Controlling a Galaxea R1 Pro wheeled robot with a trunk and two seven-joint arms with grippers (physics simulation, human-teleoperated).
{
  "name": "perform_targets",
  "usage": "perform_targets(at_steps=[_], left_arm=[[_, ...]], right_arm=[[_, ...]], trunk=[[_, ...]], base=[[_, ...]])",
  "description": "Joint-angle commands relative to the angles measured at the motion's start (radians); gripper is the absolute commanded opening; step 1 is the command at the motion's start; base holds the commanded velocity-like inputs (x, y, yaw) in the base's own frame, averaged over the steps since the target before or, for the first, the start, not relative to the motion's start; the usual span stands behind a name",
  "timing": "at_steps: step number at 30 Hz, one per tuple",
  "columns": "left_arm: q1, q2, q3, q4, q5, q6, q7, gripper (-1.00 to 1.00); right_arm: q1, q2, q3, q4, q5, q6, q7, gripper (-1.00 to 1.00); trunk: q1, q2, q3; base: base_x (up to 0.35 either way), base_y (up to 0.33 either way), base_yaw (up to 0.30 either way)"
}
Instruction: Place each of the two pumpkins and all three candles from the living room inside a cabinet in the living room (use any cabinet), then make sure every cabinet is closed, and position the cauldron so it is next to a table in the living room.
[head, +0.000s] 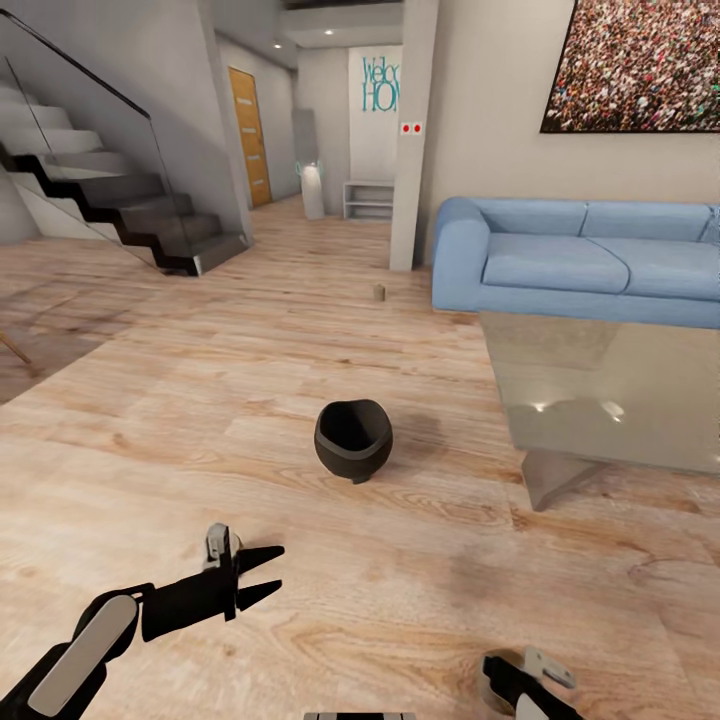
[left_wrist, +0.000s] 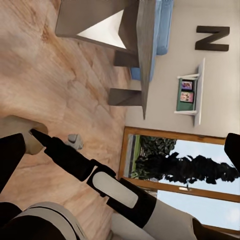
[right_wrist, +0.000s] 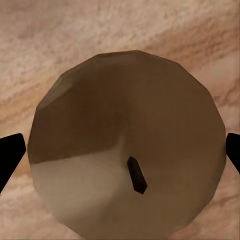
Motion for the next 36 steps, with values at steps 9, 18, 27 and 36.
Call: perform_targets(at_steps=[9,18,27,36], left_arm=[[0.000,0.003,0.001,0.002,-0.003,0.001,-0.003,1.00],[-0.002,0.054,0.085,0.048,-0.102,-0.002,0.001,1.00],[-0.002,0.078,0.251,0.104,-0.244,0.000,-0.003,1.00],[-0.002,0.128,0.288,0.176,-0.291,-0.002,0.087,1.00]], right_arm=[[-0.001,-0.002,0.009,-0.001,-0.012,-0.017,-0.003,-1.00],[-0.002,-0.005,0.005,-0.253,-0.016,-0.008,0.019,-1.00],[-0.002,-0.004,0.001,-0.692,-0.027,0.364,0.015,-1.00],[-0.002,-0.005,0.004,-0.820,-0.033,0.452,0.056,-1.00]], trunk=[[-0.002,0.001,0.019],[-0.007,0.003,0.053],[-0.011,0.005,0.088],[-0.015,0.007,0.123]], base=[[0.000,0.000,0.000],[0.000,0.000,0.000],[0.000,0.000,0.000],[0.000,0.000,0.000]])
